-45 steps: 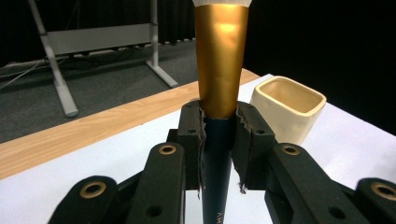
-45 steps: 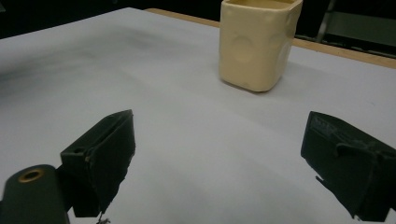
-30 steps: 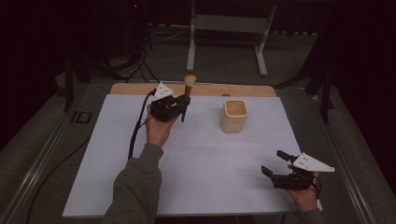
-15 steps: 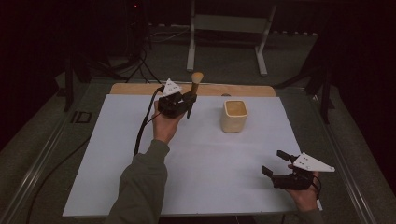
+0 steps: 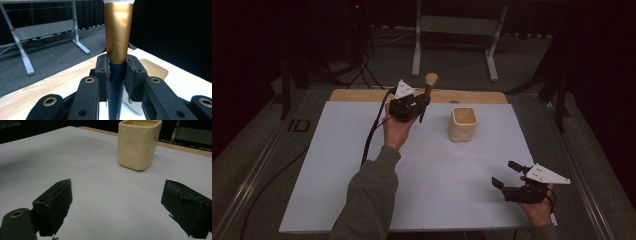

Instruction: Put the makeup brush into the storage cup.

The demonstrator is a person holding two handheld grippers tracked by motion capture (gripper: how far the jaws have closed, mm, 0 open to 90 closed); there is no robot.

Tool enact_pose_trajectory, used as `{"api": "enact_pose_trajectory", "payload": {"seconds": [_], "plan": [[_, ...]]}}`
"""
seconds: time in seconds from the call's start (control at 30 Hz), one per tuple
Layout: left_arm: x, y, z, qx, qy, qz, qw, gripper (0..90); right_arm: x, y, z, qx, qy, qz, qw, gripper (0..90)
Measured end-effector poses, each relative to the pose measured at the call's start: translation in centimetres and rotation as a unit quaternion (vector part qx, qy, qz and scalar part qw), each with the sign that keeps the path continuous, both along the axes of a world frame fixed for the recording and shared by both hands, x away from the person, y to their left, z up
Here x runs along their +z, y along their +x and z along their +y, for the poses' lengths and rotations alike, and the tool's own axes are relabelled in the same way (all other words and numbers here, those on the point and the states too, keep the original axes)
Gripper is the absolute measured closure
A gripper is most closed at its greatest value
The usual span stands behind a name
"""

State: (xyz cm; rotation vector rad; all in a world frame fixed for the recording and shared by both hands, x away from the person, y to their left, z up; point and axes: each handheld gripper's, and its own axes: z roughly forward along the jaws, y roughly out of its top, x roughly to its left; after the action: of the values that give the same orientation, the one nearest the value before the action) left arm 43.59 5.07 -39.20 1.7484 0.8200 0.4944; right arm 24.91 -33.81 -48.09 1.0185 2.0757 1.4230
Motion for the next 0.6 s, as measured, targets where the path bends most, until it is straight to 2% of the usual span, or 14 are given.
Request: {"api": "enact_pose_trajectory", "payload": {"seconds": [0.07, 0.2, 0.27, 0.6], "plan": [[0.1, 0.3, -0.1, 0.001, -0.007, 0.001, 1.0000, 74.9, 0.0, 0.0, 0.0, 0.000, 0.001, -0.001, 1.0000, 9.9], [0.2, 0.6, -0.6, -0.002, -0.004, 0.000, 1.0000, 74.9, 0.0, 0.0, -0.1, 0.000, 0.003, -0.002, 1.0000, 9.9], [0.2, 0.8, -0.8, -0.003, -0.013, 0.000, 0.9999, 74.9, 0.0, 0.0, -0.1, -0.001, 0.003, -0.001, 1.0000, 9.9], [0.1, 1.6, -2.1, -0.012, -0.019, 0.003, 0.9997, 74.9, 0.1, 0.0, -0.2, 0.000, 0.006, -0.001, 1.0000, 9.9]]}}
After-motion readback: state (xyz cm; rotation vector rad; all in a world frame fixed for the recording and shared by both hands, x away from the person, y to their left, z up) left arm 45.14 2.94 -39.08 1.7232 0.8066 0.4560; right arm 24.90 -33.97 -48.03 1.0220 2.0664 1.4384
